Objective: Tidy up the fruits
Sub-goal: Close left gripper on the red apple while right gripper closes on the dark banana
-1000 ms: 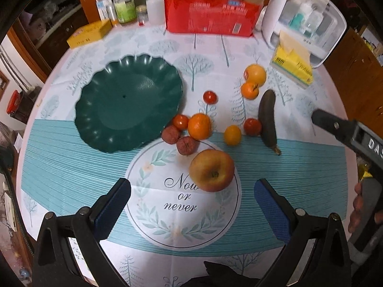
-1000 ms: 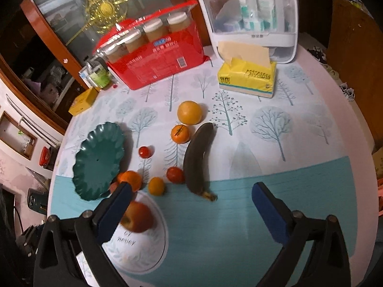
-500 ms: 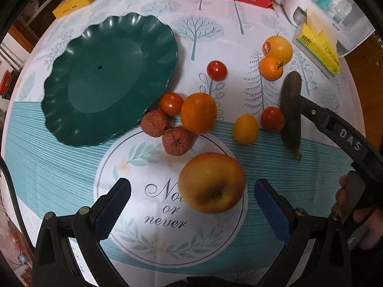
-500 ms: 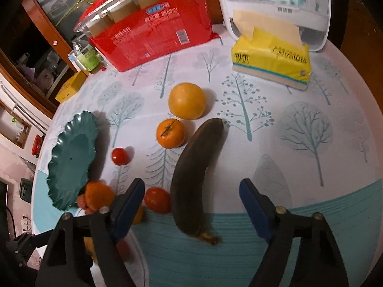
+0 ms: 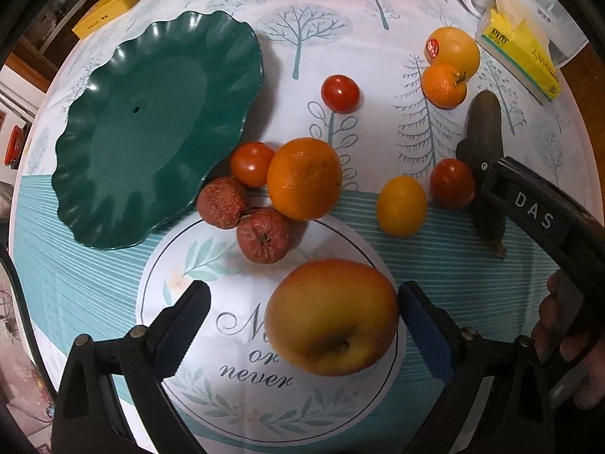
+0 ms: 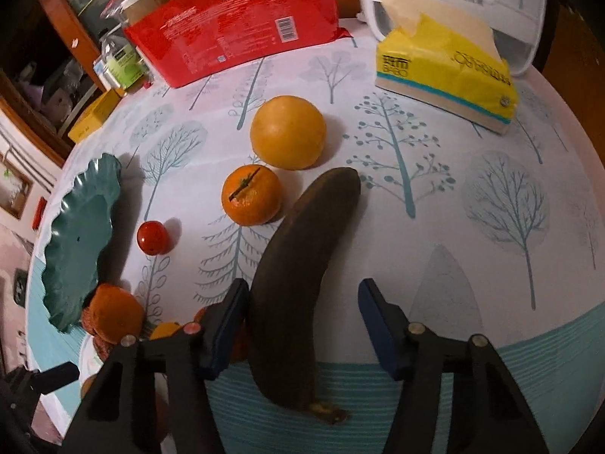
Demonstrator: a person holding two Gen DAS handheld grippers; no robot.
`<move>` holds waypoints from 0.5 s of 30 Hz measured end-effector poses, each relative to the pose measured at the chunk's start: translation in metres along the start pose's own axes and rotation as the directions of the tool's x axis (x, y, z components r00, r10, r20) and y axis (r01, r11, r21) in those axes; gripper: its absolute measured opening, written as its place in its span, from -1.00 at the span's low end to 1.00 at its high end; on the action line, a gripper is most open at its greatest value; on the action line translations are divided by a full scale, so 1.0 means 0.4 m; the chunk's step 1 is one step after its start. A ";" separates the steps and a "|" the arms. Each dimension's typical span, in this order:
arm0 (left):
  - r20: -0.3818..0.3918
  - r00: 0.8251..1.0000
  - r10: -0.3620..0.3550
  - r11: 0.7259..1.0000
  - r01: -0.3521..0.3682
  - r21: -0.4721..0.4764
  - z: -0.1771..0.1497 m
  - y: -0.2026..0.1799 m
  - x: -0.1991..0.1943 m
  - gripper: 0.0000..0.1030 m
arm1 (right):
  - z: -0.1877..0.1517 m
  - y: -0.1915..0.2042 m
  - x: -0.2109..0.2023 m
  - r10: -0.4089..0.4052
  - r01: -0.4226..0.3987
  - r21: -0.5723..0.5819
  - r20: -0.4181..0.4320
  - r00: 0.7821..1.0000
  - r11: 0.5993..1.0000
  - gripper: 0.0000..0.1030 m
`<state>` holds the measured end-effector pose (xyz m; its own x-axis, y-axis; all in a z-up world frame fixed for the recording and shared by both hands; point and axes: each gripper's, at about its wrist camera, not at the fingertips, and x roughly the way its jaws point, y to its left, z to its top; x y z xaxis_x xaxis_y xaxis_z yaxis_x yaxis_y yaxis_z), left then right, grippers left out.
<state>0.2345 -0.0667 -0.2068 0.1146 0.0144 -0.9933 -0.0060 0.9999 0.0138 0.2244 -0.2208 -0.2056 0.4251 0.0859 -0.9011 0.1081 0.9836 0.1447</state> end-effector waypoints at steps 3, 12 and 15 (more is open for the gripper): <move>-0.010 1.000 0.005 1.000 -0.005 0.007 0.007 -0.010 0.016 0.78 | 0.003 0.015 0.006 -0.028 0.028 -0.037 0.006 1.000 0.999 0.08; -0.034 0.999 -0.023 0.999 0.024 0.025 0.011 -0.047 0.042 0.33 | 0.004 0.036 0.015 -0.071 0.076 -0.105 0.045 0.996 0.992 -0.01; -0.035 0.999 -0.036 0.999 0.036 0.014 0.006 -0.043 0.037 0.33 | 0.003 0.038 0.013 -0.053 0.057 -0.107 0.047 0.998 0.993 -0.20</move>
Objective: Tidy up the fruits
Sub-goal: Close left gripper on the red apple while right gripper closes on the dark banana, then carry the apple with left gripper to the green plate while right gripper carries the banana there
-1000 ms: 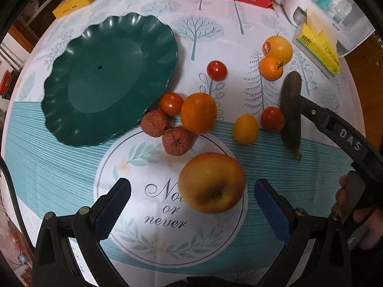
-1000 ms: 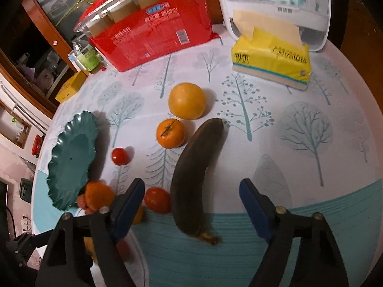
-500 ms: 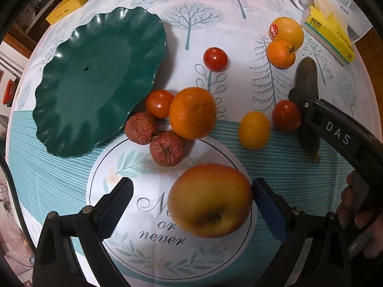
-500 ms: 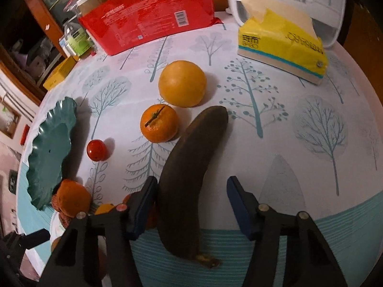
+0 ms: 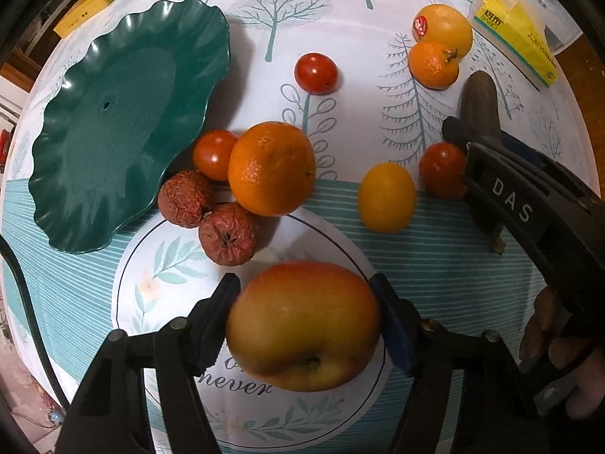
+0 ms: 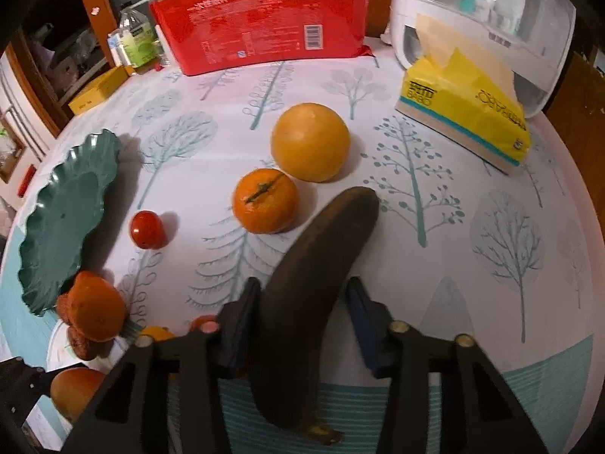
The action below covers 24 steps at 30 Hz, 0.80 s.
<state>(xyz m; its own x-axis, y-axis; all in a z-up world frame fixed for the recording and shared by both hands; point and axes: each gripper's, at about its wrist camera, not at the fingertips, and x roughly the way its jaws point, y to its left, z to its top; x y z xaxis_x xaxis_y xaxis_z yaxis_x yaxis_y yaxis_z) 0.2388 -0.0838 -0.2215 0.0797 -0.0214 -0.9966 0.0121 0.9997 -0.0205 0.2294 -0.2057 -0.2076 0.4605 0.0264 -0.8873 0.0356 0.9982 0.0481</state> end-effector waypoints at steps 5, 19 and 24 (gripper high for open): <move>0.003 1.000 0.002 1.000 -0.002 -0.011 -0.017 0.024 0.000 0.32 | 0.001 -0.003 -0.003 0.012 -0.012 0.010 0.003 1.000 1.000 -0.25; 0.097 0.995 -0.007 0.999 0.010 -0.031 -0.071 0.073 -0.059 0.32 | -0.056 -0.016 -0.090 0.040 -0.040 0.013 0.048 0.998 0.999 -0.28; 0.158 0.987 -0.004 1.000 0.008 -0.026 -0.076 0.104 -0.130 0.32 | -0.072 -0.003 -0.153 0.057 -0.057 0.003 0.089 0.994 0.998 -0.28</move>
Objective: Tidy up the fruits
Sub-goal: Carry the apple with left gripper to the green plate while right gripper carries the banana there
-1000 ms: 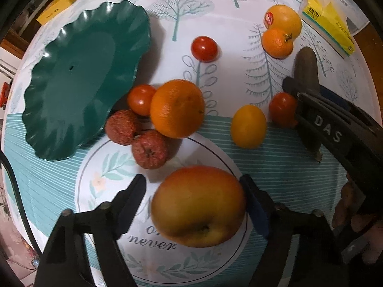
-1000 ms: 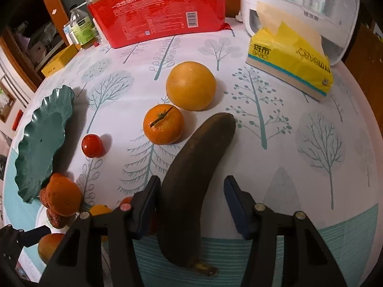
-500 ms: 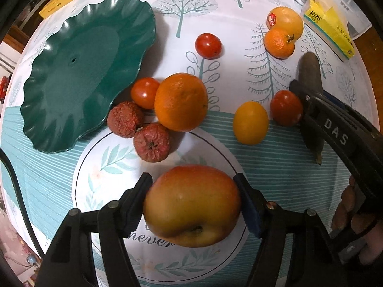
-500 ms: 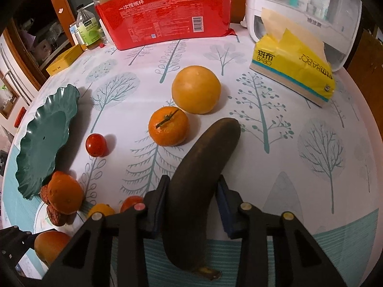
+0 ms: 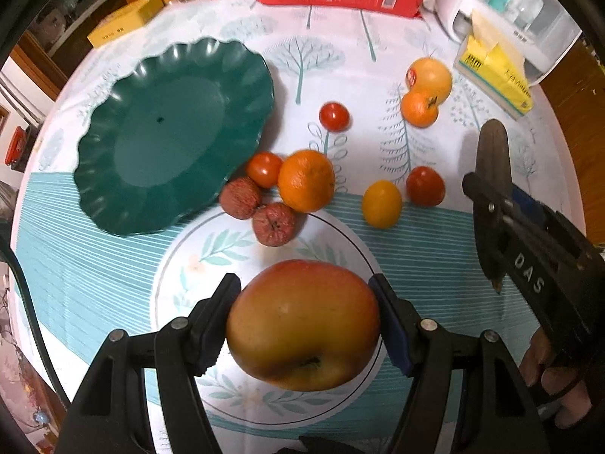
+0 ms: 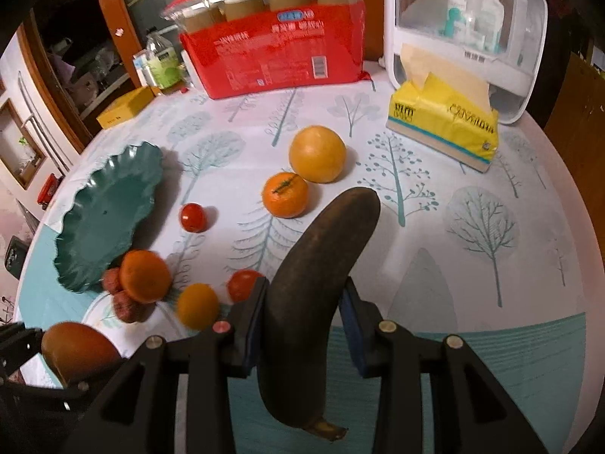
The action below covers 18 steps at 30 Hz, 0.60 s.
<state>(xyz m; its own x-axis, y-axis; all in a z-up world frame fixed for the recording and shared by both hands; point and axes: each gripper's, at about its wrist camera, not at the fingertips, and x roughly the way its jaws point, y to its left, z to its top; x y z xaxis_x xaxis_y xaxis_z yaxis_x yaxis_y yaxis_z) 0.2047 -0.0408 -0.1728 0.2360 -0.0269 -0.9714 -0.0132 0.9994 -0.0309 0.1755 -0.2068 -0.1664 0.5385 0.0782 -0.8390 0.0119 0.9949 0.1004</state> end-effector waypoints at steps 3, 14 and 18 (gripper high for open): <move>0.025 1.000 0.001 1.000 -0.001 -0.003 -0.011 0.007 -0.035 0.32 | -0.005 0.014 -0.034 0.008 -0.008 -0.001 0.019 1.000 1.000 -0.28; 0.096 0.995 -0.016 1.000 0.017 -0.009 -0.032 0.098 -0.151 0.32 | -0.002 0.132 -0.135 0.021 -0.018 -0.037 0.081 0.996 0.999 -0.28; 0.109 0.994 -0.022 1.000 0.023 -0.011 -0.017 0.159 -0.156 0.32 | 0.003 0.185 -0.152 0.023 -0.019 -0.042 0.091 0.996 0.999 -0.28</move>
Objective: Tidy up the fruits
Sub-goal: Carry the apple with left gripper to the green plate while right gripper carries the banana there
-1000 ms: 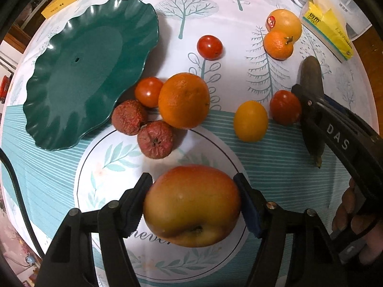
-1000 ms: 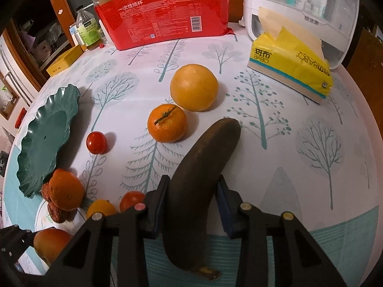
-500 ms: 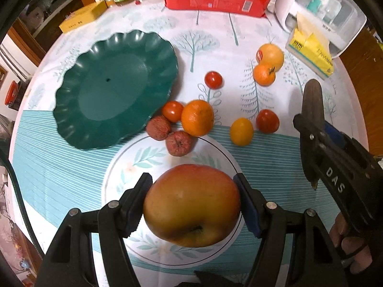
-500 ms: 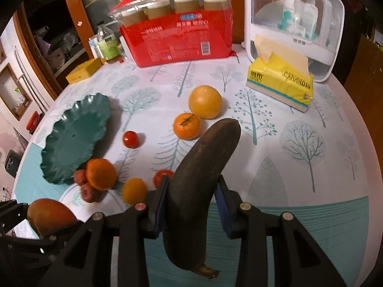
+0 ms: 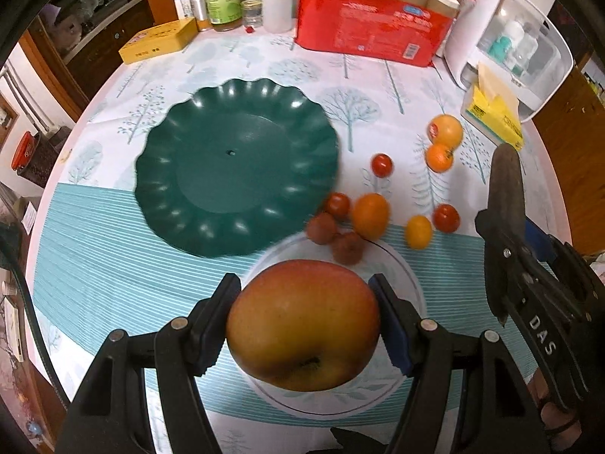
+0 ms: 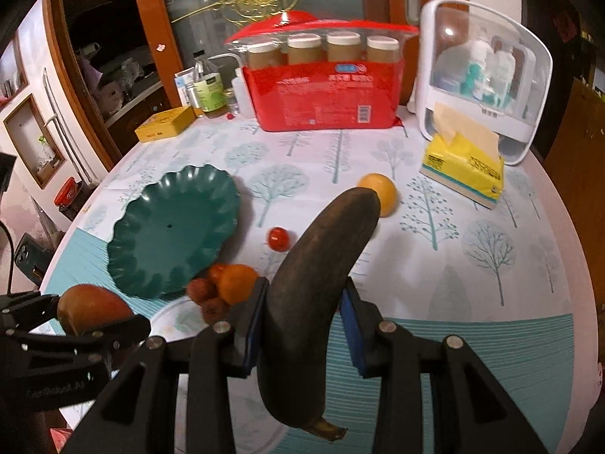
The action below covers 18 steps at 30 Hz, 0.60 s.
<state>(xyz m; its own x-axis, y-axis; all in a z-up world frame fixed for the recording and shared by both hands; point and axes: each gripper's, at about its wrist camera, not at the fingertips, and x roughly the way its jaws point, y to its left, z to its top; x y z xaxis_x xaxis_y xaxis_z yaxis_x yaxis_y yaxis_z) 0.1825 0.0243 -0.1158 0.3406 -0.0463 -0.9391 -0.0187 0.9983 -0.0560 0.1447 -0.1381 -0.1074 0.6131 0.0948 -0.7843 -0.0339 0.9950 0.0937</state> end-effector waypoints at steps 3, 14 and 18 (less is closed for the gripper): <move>0.002 1.000 -0.003 1.000 0.003 0.002 0.011 0.051 -0.002 0.32 | 0.012 0.052 0.000 0.004 -0.004 0.002 0.004 1.000 1.000 -0.28; -0.008 1.000 0.009 0.997 -0.008 0.072 0.099 0.241 0.043 0.32 | 0.041 0.245 0.075 0.034 -0.033 0.026 -0.035 0.999 0.999 -0.27; -0.011 1.000 0.004 0.997 -0.003 0.081 0.146 0.300 0.069 0.32 | 0.061 0.309 0.116 0.046 -0.044 0.045 -0.037 0.998 0.998 -0.27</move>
<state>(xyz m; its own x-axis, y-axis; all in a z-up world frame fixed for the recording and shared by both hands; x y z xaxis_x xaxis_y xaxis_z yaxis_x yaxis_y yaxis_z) 0.2445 0.1451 -0.1287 0.3306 -0.0429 -0.9428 0.0561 0.9981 -0.0257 0.1883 -0.0115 -0.1173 0.5813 0.1414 -0.8013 -0.0254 0.9875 0.1559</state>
